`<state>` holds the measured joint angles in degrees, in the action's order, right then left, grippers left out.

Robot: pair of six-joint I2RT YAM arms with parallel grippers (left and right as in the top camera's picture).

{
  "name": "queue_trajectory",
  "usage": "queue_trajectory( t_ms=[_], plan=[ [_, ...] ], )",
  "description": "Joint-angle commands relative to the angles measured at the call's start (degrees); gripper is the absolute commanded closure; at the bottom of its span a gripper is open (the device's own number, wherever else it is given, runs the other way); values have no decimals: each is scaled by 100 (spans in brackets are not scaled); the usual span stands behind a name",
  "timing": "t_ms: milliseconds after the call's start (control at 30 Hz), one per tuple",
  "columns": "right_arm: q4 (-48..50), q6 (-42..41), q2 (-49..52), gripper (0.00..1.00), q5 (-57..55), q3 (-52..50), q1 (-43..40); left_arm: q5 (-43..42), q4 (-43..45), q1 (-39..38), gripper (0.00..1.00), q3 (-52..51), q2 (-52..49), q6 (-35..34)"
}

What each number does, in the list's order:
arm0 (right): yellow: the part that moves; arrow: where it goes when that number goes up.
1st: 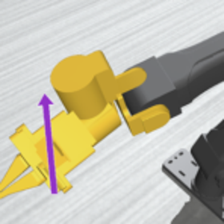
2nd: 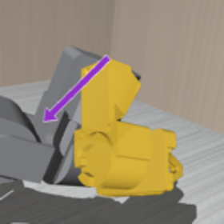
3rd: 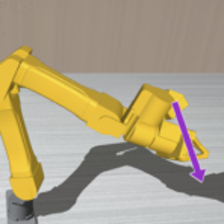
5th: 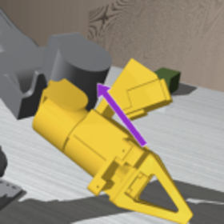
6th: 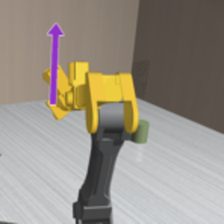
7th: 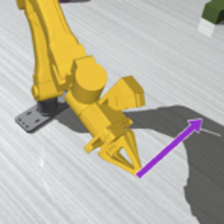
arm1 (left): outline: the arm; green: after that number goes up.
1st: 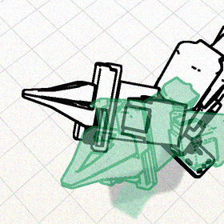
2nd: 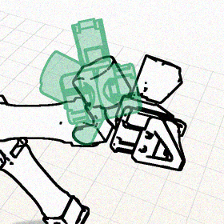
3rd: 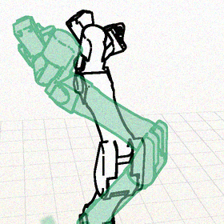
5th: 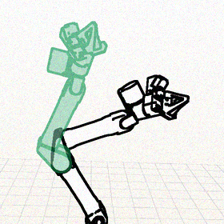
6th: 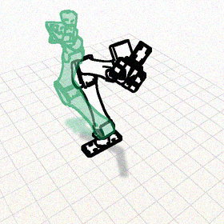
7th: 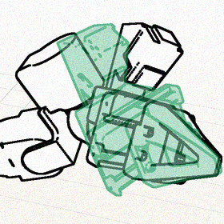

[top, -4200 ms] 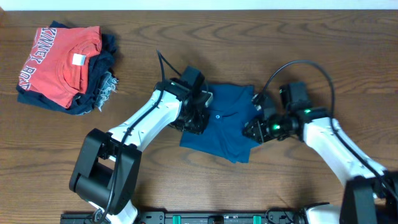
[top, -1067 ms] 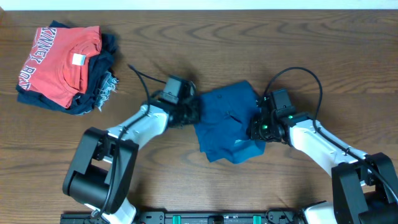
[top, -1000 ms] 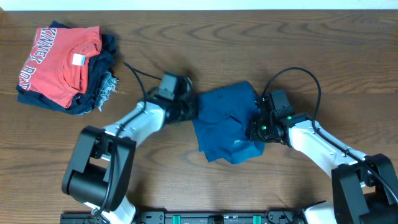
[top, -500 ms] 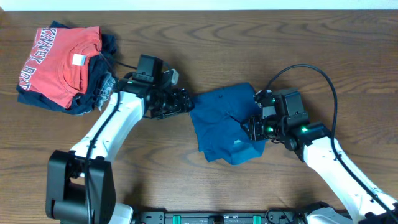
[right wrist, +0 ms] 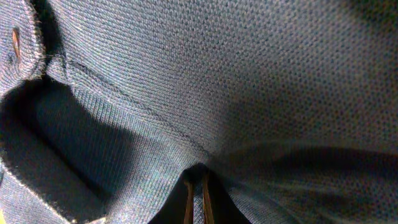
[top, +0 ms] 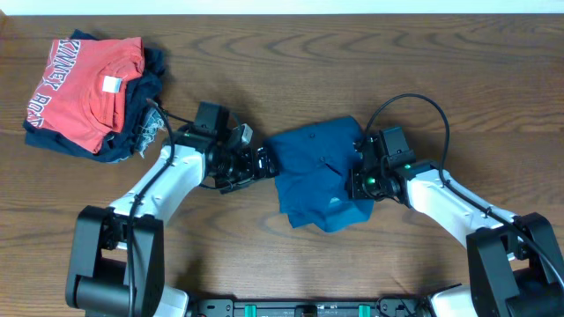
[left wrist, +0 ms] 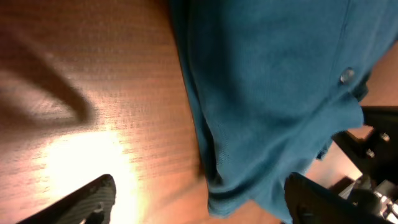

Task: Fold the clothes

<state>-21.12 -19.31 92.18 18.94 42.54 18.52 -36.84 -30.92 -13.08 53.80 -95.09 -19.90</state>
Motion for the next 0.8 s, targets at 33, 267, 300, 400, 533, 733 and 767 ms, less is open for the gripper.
queue_trajectory(
  t_ms=[33, 267, 300, 400, 533, 733, 767],
  plan=[
    [-28, -188, 358, 94, -162, -101, 13, -468, 789, -175, 11, -481, -216, -636],
    [-11, -188, 356, 94, -162, -101, 13, -527, 1897, -662, 11, -671, -907, -1327],
    [-9, -186, 356, 94, -160, -101, 13, -535, 2020, -702, 11, -671, -988, -1410],
    [-7, -186, 356, 94, -160, -101, 13, -627, 2459, -846, 11, -671, -1250, -1727],
    [-7, -186, 356, 94, -160, -101, 13, -623, 2935, -1080, 11, -671, -1502, -1967],
    [-13, -162, 356, 95, -160, -101, 20, -597, 3644, -1335, 22, -669, -1742, -2157],
    [-17, -162, 356, 95, -157, -101, 20, -557, 3650, -1353, 32, -669, -1742, -2157]
  ],
)
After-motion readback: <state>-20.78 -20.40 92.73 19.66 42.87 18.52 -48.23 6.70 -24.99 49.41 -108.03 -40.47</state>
